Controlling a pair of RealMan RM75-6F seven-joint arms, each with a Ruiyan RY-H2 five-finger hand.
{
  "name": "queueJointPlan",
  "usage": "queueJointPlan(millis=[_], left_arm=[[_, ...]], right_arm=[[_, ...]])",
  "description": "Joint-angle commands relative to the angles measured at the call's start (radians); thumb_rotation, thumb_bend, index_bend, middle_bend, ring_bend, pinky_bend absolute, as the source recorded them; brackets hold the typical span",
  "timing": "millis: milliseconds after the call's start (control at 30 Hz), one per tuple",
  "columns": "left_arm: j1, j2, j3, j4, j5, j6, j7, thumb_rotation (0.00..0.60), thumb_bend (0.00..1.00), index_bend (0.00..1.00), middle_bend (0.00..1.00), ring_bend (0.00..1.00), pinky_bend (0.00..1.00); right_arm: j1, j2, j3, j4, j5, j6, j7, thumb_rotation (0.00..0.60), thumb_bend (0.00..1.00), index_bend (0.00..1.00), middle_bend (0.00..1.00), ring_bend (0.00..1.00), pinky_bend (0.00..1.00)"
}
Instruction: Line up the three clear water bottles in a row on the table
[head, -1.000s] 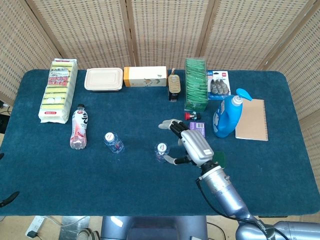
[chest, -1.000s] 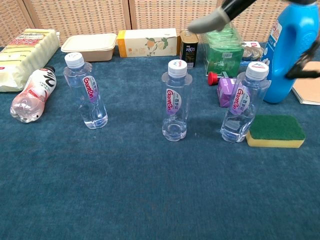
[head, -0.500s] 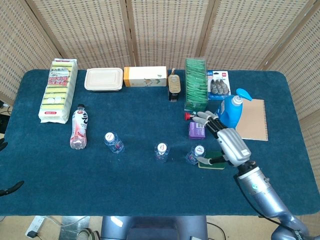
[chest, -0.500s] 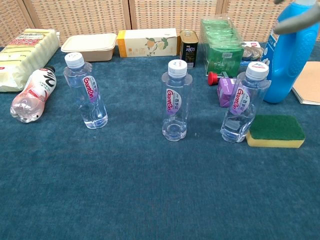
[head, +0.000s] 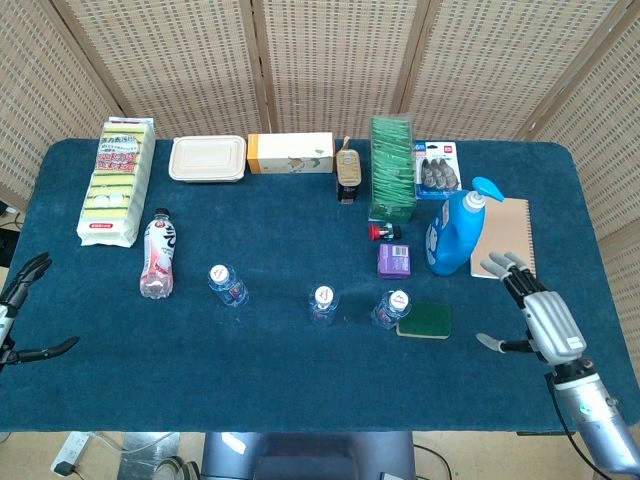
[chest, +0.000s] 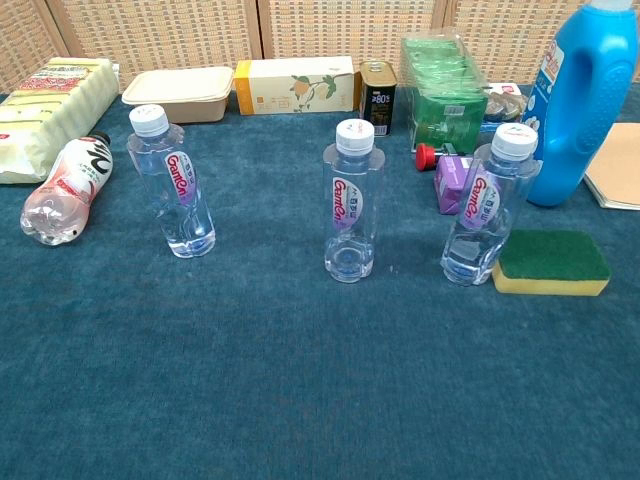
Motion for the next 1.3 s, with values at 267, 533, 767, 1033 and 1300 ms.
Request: queueJointPlan(millis=[267,533,767,1033,1300], left_arm=[[-0.15,-0.197,-0.015,0.168,0.029,-0.111,-0.128,0.6,0.14,0.0,0.0,0.0,0.1],[-0.232,-0.333,-0.042,0.206,-0.008,-0.188,-0.09,0.6,0.15,0.0,0.0,0.0,0.01],[-0.274,-0.403,-0.043,0.232,-0.037,-0.247,-0.064,0.6,0.15,0.0,0.0,0.0,0.01],[-0.327,-0.488,-0.036,0.292,-0.057,-0.314,-0.082,0.6,0.15,0.0,0.0,0.0,0.01],[-0.384,-0.561,-0.049,0.331,-0.08,-0.373,-0.09,0.6,0.15,0.0,0.0,0.0,0.01]], right_arm=[[-0.103,-0.04,-0.064,0.07,-0.035,0.134,0.07,0.6,0.0,0.11,0.08,0.02,0.18],[-0.117,-0.032,-0.071,0.087,-0.041,0.155,0.109,0.6,0.0,0.11,0.08,0.02,0.17],[-0.127,-0.037,-0.07,0.096,-0.038,0.169,0.113,0.6,0.0,0.11,0.08,0.02,0.15],[-0.126,-0.03,-0.067,0.106,-0.045,0.176,0.141,0.6,0.0,0.11,0.08,0.02,0.15],[-0.127,-0.023,-0.067,0.107,-0.052,0.185,0.164,0.6,0.0,0.11,0.08,0.02,0.15]])
